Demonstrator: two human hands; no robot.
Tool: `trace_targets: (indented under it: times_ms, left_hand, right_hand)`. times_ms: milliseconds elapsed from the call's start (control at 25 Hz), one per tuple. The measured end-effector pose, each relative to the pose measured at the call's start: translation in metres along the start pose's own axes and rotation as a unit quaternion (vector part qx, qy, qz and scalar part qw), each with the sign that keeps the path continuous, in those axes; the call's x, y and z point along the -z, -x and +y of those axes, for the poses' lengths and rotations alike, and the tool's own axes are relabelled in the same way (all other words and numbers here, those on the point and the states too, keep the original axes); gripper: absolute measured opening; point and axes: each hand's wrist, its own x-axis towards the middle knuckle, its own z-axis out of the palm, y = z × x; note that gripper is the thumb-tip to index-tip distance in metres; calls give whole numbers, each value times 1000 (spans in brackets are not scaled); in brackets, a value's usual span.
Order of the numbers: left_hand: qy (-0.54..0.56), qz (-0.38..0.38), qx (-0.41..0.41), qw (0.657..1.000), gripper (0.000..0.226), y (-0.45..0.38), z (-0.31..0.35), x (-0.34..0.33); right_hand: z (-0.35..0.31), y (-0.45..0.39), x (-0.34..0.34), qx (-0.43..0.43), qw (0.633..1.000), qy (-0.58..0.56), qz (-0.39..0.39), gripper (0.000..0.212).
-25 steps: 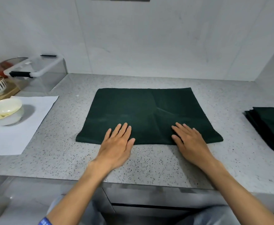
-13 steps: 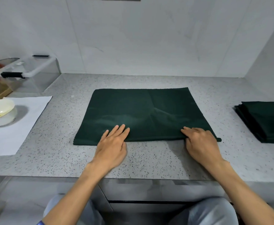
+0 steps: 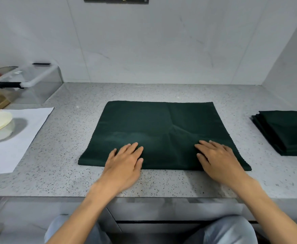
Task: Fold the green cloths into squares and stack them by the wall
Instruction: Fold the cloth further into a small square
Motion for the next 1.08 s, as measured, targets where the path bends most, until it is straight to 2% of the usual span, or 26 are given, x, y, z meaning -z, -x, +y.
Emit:
trace_targets:
  times_ms: [120, 280, 400, 480, 640, 800, 920, 1080]
  left_hand:
    - [-31, 21, -12, 999, 42, -48, -5, 24]
    - [-18, -65, 24, 997, 44, -94, -39, 47]
    - [24, -78, 21, 996, 21, -95, -55, 41]
    - [34, -61, 8, 998, 8, -93, -54, 39]
    - [87, -5, 9, 996, 11, -95, -61, 53]
    - [78, -10, -16, 997, 12, -89, -74, 61]
    - [74, 2, -33, 997, 6, -77, -89, 56]
    - [82, 35, -53, 995, 18, -62, -99, 54]
  right_hand:
    - [9, -46, 19, 37, 999, -26, -20, 40]
    - [23, -83, 38, 22, 995, 6, -95, 41]
    - [32, -91, 33, 39, 994, -36, -97, 20]
    - [42, -87, 33, 51, 995, -40, -76, 23]
    - [54, -93, 44, 50, 989, -127, -55, 20]
    - [64, -99, 50, 35, 977, -196, -78, 25]
    - [72, -96, 49, 33, 972, -201, -118, 31]
    - [74, -93, 57, 23, 970, -212, -121, 28]
